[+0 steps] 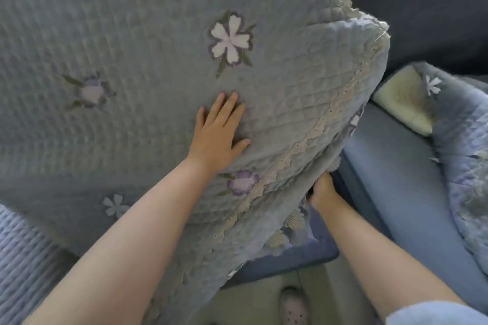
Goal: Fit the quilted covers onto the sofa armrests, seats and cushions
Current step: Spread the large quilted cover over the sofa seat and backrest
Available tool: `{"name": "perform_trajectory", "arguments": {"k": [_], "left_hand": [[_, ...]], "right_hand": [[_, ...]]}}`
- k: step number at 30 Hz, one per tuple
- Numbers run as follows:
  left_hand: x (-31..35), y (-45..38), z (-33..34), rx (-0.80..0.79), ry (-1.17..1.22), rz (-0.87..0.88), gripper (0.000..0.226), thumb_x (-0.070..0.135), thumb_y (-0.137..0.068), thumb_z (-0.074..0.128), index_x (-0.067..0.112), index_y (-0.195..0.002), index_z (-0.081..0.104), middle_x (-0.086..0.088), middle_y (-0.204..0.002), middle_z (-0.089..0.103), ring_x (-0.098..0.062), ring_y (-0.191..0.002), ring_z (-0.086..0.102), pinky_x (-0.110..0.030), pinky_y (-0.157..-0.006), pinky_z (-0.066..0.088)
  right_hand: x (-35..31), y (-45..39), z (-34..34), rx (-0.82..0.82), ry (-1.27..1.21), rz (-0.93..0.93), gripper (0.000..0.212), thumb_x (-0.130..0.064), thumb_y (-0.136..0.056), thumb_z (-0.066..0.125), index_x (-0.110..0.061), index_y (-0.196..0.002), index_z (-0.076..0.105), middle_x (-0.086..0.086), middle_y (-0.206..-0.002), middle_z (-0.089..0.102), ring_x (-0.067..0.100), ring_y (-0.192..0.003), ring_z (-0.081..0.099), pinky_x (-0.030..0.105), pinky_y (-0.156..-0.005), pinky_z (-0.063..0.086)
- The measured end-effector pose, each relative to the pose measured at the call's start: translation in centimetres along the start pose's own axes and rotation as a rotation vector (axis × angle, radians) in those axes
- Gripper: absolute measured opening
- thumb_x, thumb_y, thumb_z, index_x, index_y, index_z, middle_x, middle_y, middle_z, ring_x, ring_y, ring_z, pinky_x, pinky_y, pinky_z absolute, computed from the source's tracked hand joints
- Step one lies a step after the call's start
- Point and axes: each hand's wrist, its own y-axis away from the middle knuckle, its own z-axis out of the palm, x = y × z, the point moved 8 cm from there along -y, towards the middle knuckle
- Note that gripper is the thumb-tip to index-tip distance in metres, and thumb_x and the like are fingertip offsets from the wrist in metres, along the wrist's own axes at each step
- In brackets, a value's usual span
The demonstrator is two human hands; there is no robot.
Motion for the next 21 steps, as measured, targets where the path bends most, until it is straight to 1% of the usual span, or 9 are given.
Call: {"name": "perform_trajectory", "arguments": {"k": [2,5,7,9,11,13,17,19,21], "left_hand": [[-2.8,0.4,4.3,-0.140,-0.042,-0.142,0.076,0.050,-0.090,0.044,0.021,-0.148,0.004,0.003,-0.156,-0.014,-0.019,-0.143,-0.015,-0.048,-0.115,-0.002],[-4.6,1.4,9.7,-0.287,-0.198,-0.167,0.081,0.048,-0.088,0.048,0.021,-0.148,-0.001,0.000,-0.155,-0.015,-0.024,-0.143,-0.015,-0.055,-0.113,0.001],[-4.3,1.9,11.8,-0.206,-0.292,-0.064,0.090,0.041,-0.078,0.066,0.015,-0.147,0.014,-0.006,-0.156,0.006,-0.030,-0.144,0.004,-0.061,-0.109,0.011],[-4.2,2.5,12.6,-0.046,-0.372,0.048,0.101,0.033,-0.044,0.088,0.010,-0.133,0.046,-0.010,-0.140,0.046,-0.034,-0.129,0.043,-0.063,-0.096,0.034],[-5.1,3.3,13.5,0.090,-0.435,0.114,0.110,0.032,-0.026,0.090,0.010,-0.125,0.049,-0.009,-0.127,0.060,-0.030,-0.116,0.057,-0.051,-0.097,0.041],[-6.0,4.7,14.4,0.145,-0.464,0.160,0.115,0.035,-0.025,0.089,0.011,-0.126,0.040,-0.009,-0.128,0.058,-0.027,-0.122,0.050,-0.045,-0.103,0.026],[-7.5,7.8,16.2,0.181,-0.499,0.145,0.115,0.037,-0.034,0.089,0.010,-0.132,0.035,-0.011,-0.137,0.049,-0.024,-0.133,0.024,-0.031,-0.114,-0.001],[-8.6,9.4,17.2,0.200,-0.508,0.118,0.111,0.039,-0.042,0.087,0.011,-0.134,0.033,-0.009,-0.144,0.034,-0.019,-0.144,0.000,-0.029,-0.115,-0.008],[-10.0,11.2,18.0,0.221,-0.541,0.093,0.106,0.044,-0.050,0.083,0.010,-0.136,0.030,-0.005,-0.153,0.011,-0.013,-0.142,-0.017,-0.030,-0.115,-0.010]], "right_hand": [[0.8,-2.9,-0.4,0.036,-0.021,0.039,0.033,-0.029,-0.099,0.039,-0.014,-0.127,0.050,0.005,-0.102,0.059,0.022,-0.083,0.055,0.031,-0.077,0.051],[2.5,-6.0,-0.8,0.062,0.176,0.003,0.047,-0.027,-0.099,0.037,-0.023,-0.144,0.024,-0.001,-0.131,0.046,0.024,-0.119,0.047,0.034,-0.093,0.042],[4.4,-7.7,-0.2,-0.026,0.274,-0.016,0.056,-0.022,-0.098,0.040,-0.026,-0.147,0.013,0.001,-0.144,0.037,0.026,-0.128,0.041,0.038,-0.102,0.039],[6.3,-8.2,-0.1,-0.095,0.517,-0.004,0.057,-0.021,-0.098,0.039,-0.025,-0.147,0.010,0.001,-0.149,0.030,0.027,-0.132,0.035,0.042,-0.109,0.033],[9.2,-8.6,-0.2,-0.155,0.789,0.045,0.052,-0.021,-0.100,0.034,-0.018,-0.147,0.013,0.005,-0.151,0.026,0.027,-0.136,0.029,0.039,-0.111,0.028],[12.2,-8.4,-0.6,-0.170,0.855,0.113,0.050,-0.019,-0.099,0.033,-0.019,-0.146,0.018,0.008,-0.149,0.029,0.028,-0.133,0.033,0.037,-0.108,0.032],[17.4,-7.6,-0.3,-0.163,0.755,0.254,0.053,-0.022,-0.098,0.038,-0.022,-0.146,0.016,0.006,-0.148,0.033,0.026,-0.130,0.039,0.038,-0.101,0.038],[19.4,-7.3,0.6,-0.169,0.717,0.260,0.056,-0.027,-0.097,0.041,-0.020,-0.147,0.015,0.006,-0.148,0.032,0.026,-0.130,0.039,0.040,-0.103,0.038],[20.7,-7.0,1.8,-0.184,0.696,0.236,0.061,-0.033,-0.096,0.042,-0.019,-0.147,0.012,0.006,-0.149,0.030,0.025,-0.133,0.036,0.038,-0.102,0.038]]}}
